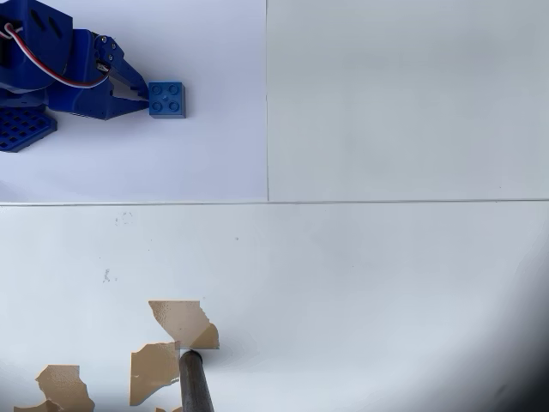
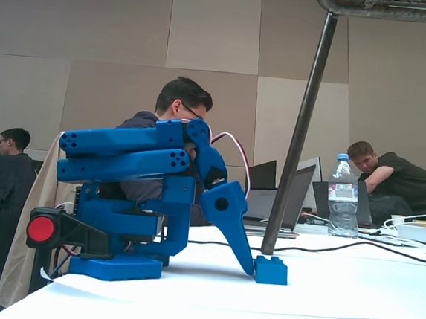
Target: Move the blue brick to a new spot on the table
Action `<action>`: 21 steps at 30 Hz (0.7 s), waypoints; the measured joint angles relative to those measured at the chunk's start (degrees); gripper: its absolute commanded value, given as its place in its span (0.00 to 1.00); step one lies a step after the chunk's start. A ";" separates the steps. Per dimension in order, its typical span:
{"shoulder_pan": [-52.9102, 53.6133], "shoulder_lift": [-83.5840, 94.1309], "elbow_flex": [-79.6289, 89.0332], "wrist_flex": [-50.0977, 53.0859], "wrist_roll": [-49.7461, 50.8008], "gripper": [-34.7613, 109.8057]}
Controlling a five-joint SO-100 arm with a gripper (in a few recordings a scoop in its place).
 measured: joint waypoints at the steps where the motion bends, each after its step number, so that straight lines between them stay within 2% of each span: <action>1: 0.00 0.00 0.00 0.00 0.00 0.24; 21: 1.14 0.00 0.00 0.00 -1.14 0.24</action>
